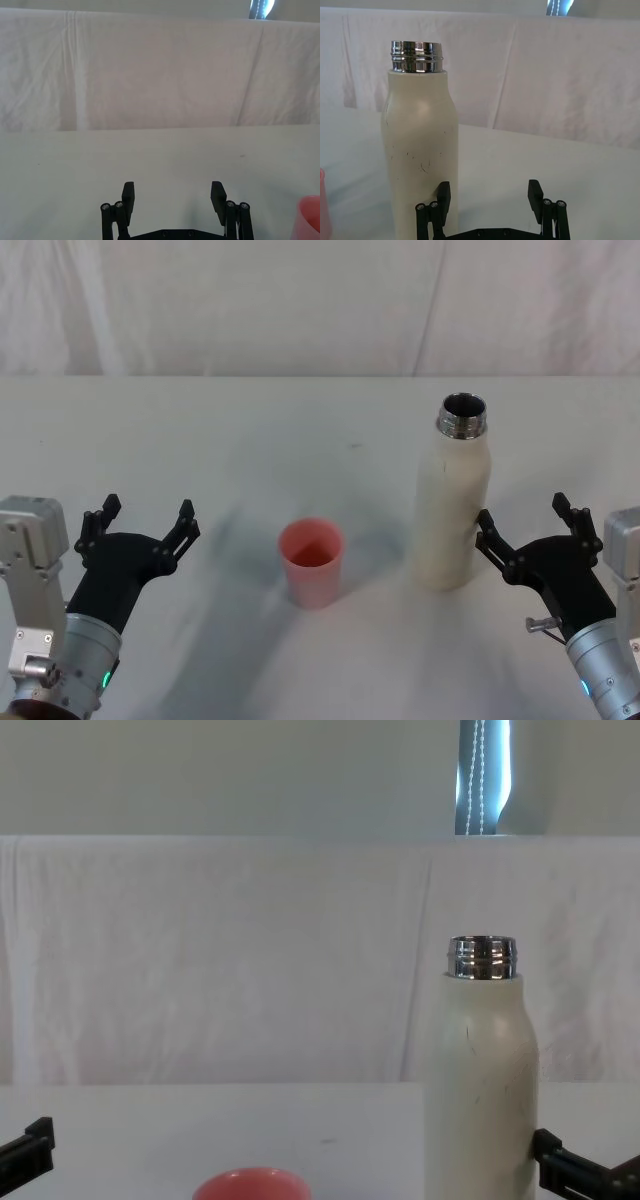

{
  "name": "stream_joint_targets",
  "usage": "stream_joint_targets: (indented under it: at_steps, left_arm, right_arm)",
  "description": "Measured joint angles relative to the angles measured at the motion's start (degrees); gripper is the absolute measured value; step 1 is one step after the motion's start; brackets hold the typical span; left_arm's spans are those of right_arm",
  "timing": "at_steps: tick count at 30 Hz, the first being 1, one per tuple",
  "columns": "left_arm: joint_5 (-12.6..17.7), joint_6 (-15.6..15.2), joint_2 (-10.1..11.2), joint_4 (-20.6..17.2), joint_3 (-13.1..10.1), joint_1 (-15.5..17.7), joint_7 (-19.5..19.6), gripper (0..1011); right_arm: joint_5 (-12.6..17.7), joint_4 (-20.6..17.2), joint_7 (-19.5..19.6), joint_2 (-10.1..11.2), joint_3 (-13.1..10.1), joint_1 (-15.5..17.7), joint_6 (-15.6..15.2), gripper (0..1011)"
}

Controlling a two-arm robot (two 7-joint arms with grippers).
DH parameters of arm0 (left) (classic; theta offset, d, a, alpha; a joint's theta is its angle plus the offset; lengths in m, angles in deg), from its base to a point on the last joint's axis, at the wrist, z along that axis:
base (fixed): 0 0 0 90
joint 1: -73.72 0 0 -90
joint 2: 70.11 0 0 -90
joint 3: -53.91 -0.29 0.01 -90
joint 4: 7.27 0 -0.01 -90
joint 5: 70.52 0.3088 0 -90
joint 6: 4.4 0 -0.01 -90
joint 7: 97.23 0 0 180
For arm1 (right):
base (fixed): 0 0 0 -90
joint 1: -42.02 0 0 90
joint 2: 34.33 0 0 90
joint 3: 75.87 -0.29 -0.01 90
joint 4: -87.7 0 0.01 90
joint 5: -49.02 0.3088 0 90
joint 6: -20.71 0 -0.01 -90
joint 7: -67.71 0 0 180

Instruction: Grasp the thermos with one hand and pour water into the cup lid.

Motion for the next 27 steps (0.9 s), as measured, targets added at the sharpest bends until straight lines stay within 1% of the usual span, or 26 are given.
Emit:
stream_joint_targets:
  at_steps: [27]
  left_arm:
    - [0.0,0.0,0.0,0.0,0.0,0.0,0.0,1001]
  right_arm:
    - [0.0,0.0,0.0,0.0,0.0,0.0,0.0,1000]
